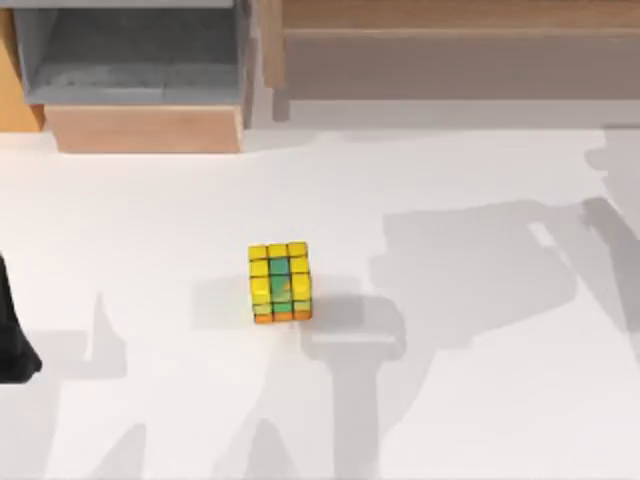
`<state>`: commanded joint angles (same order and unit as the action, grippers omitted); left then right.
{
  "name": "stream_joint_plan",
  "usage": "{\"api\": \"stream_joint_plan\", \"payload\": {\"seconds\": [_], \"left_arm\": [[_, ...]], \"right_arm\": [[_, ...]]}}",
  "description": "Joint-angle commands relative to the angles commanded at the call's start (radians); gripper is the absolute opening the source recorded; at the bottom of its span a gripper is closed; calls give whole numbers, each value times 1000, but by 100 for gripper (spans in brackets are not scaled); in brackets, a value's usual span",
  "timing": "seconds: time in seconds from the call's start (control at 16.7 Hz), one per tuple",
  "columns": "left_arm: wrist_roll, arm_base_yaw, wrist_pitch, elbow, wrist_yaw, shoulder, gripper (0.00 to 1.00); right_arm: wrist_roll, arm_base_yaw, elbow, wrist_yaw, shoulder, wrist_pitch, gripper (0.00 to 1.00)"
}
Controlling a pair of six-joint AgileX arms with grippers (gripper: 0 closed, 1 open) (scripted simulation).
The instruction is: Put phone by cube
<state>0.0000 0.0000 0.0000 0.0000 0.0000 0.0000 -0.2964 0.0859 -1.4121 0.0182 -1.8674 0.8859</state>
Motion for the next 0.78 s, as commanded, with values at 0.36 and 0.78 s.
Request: {"api": "stream_joint_plan", "payload": {"seconds": [0.36, 0.78], "left_arm": [[0, 0, 0, 0, 0, 0, 100], [0, 0, 0, 0, 0, 0, 100]], "right_arm": [[263, -185, -192, 39, 4, 92, 0], [600, -435, -339, 45, -97, 203, 0]]}}
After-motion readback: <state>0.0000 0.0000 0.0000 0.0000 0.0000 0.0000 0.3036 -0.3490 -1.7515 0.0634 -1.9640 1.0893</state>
